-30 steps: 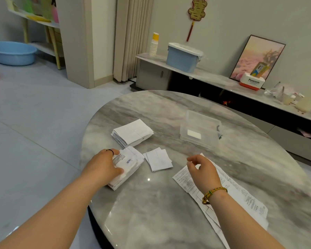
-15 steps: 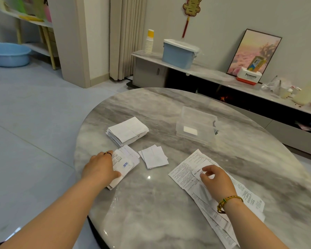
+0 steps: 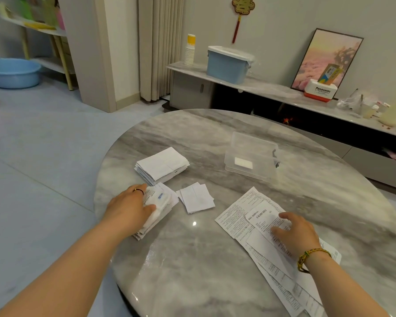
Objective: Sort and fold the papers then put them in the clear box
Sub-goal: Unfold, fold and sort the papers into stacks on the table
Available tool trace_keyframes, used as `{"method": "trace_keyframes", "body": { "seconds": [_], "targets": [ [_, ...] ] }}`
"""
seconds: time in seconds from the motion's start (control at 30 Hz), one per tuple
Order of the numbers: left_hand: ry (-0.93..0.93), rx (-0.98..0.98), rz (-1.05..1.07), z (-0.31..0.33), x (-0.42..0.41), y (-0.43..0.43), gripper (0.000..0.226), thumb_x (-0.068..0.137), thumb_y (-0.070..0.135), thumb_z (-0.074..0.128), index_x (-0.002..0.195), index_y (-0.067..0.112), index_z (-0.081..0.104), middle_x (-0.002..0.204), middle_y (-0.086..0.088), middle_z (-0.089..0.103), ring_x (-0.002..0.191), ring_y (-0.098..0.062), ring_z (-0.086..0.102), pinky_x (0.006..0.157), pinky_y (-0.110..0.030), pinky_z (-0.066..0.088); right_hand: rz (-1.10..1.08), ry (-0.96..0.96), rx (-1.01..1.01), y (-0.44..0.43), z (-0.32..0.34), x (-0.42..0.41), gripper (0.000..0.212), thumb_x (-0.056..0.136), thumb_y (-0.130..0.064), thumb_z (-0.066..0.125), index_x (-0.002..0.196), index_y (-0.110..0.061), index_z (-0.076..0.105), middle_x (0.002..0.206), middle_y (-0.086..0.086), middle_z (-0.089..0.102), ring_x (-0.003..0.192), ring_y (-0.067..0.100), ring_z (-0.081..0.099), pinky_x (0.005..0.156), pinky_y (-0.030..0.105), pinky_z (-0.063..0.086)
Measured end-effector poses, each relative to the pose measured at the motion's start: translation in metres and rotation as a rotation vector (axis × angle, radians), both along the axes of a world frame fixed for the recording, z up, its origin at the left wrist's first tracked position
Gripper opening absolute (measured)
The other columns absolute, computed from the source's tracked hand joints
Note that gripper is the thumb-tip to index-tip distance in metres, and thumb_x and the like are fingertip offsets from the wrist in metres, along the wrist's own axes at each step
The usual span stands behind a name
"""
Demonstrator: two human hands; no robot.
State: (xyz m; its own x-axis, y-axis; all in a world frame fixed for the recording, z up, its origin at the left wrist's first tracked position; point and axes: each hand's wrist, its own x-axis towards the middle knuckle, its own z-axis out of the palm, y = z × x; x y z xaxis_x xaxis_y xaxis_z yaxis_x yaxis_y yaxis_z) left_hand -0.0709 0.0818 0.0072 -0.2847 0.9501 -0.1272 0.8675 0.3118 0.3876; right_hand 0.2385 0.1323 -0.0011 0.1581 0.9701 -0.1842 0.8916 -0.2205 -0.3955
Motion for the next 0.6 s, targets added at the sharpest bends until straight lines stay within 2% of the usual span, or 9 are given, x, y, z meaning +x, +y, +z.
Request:
{"method": "trace_keyframes", "body": {
  "seconds": [0.07, 0.23, 0.37, 0.5, 0.6],
  "targets": [
    [-0.019, 0.065, -0.020, 0.003, 0.000, 0.000, 0.052, 0.097, 0.028, 0.039, 0.144, 0.013, 0.023, 0.151, 0.000, 0.026, 0.136, -0.019, 0.031, 0.107, -0.026, 0.027, -0.006, -0.006, -0.059, 0.003, 0.001, 0.004, 0.053, 0.086, -0.030, 0.060, 0.133, -0.017, 0.041, 0.141, 0.007, 0.041, 0.131, 0.027, 0.036, 0.108, 0.038, 0.032],
    [-0.205, 0.174, 0.035, 0.011, 0.001, -0.003, 0.042, 0.099, 0.020, 0.034, 0.140, 0.012, 0.035, 0.146, -0.006, 0.037, 0.133, -0.021, 0.036, 0.105, -0.025, 0.028, 0.013, -0.061, -0.161, 0.009, 0.001, 0.009, 0.073, 0.081, -0.036, 0.066, 0.141, -0.018, 0.027, 0.145, 0.005, 0.036, 0.130, 0.026, 0.038, 0.106, 0.038, 0.035],
    [-0.281, 0.244, 0.073, 0.017, 0.003, -0.005, 0.039, 0.099, 0.018, 0.033, 0.136, 0.011, 0.042, 0.142, -0.007, 0.043, 0.130, -0.022, 0.040, 0.102, -0.024, 0.030, 0.014, -0.136, -0.187, 0.012, 0.005, 0.008, 0.081, 0.077, -0.041, 0.068, 0.142, -0.021, 0.024, 0.144, 0.004, 0.038, 0.130, 0.026, 0.038, 0.108, 0.040, 0.033],
    [-0.317, 0.260, 0.101, 0.018, 0.001, -0.008, 0.038, 0.099, 0.019, 0.034, 0.135, 0.012, 0.044, 0.139, -0.007, 0.046, 0.127, -0.023, 0.043, 0.102, -0.025, 0.032, 0.015, -0.197, -0.224, 0.015, 0.011, 0.004, 0.078, 0.077, -0.042, 0.067, 0.140, -0.024, 0.025, 0.141, 0.002, 0.042, 0.130, 0.026, 0.037, 0.107, 0.037, 0.027],
    [-0.344, 0.272, 0.116, 0.019, 0.001, -0.010, 0.038, 0.098, 0.019, 0.035, 0.134, 0.013, 0.045, 0.138, -0.007, 0.047, 0.126, -0.023, 0.045, 0.102, -0.027, 0.033, -0.058, -0.111, -0.217, 0.017, 0.010, 0.005, 0.067, 0.078, -0.037, 0.067, 0.135, -0.023, 0.032, 0.131, 0.004, 0.051, 0.125, 0.028, 0.043, 0.104, 0.036, 0.028]
  ]
}}
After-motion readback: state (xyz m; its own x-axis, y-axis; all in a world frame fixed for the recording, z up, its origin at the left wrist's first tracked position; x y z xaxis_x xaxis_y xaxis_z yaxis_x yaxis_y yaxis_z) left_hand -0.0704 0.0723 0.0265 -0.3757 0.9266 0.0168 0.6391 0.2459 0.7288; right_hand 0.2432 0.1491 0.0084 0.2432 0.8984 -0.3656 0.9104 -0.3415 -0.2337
